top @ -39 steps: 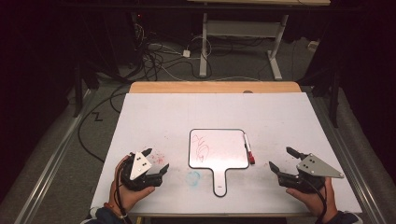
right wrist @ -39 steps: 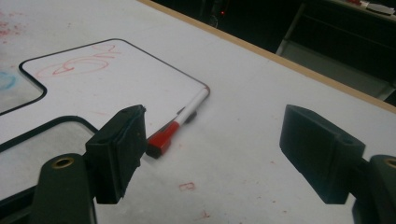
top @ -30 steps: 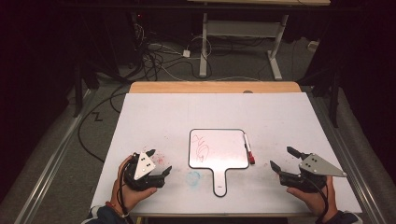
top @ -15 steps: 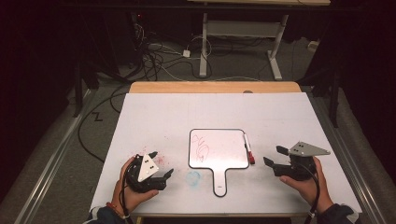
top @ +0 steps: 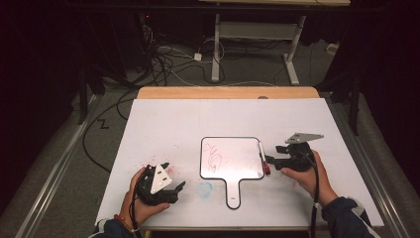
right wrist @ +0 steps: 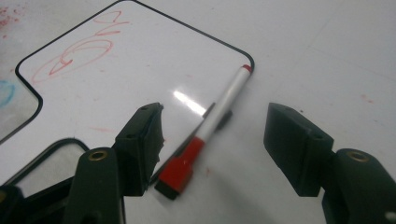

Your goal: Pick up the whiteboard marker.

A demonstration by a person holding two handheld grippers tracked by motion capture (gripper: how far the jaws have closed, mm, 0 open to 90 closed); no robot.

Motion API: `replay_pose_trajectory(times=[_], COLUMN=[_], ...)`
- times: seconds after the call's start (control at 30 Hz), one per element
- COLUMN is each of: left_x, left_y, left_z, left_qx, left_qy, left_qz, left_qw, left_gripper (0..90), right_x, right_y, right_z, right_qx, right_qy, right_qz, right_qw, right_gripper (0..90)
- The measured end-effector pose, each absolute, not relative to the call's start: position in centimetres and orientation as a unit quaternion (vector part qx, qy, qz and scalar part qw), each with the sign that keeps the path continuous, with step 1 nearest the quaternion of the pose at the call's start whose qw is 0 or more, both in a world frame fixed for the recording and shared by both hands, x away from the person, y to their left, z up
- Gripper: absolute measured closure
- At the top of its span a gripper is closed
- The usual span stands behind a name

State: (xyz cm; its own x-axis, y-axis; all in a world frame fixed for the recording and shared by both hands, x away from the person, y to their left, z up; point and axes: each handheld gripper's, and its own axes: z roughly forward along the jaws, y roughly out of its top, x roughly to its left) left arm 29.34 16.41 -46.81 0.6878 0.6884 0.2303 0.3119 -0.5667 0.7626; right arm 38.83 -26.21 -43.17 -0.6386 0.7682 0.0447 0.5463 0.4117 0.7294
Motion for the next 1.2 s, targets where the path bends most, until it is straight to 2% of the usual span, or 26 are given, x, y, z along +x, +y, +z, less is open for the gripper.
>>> replay_pose_trajectory(times=[0.23,0.37,0.57,0.77,1.07,1.2], left_x=[29.4,29.5,29.5,29.5,29.8,30.2], left_y=[16.3,16.2,15.8,15.7,15.3,14.9], left_z=[-47.0,-47.0,-47.0,-47.0,-46.9,-46.4], left_qx=[0.848,0.845,0.849,0.849,0.853,0.845], left_qy=[0.297,0.302,0.295,0.295,0.291,0.299], left_qz=[0.259,0.257,0.258,0.256,0.249,0.230], left_qw=[0.355,0.359,0.354,0.355,0.353,0.379], left_gripper=[19.7,20.6,20.8,20.8,20.8,20.8], right_x=[41.8,43.2,44.0,44.0,43.6,42.7], right_y=[-24.8,-24.2,-24.0,-23.9,-24.1,-24.0], right_z=[-44.1,-44.9,-45.6,-45.7,-45.1,-44.0], right_qx=[0.425,0.446,0.453,0.443,0.431,0.416], right_qy=[0.826,0.822,0.823,0.827,0.828,0.823], right_qz=[0.349,0.336,0.328,0.334,0.342,0.368], right_qw=[0.120,0.109,0.100,0.085,0.102,0.116], right_gripper=[43.3,49.7,68.5,80.2,81.1,81.1])
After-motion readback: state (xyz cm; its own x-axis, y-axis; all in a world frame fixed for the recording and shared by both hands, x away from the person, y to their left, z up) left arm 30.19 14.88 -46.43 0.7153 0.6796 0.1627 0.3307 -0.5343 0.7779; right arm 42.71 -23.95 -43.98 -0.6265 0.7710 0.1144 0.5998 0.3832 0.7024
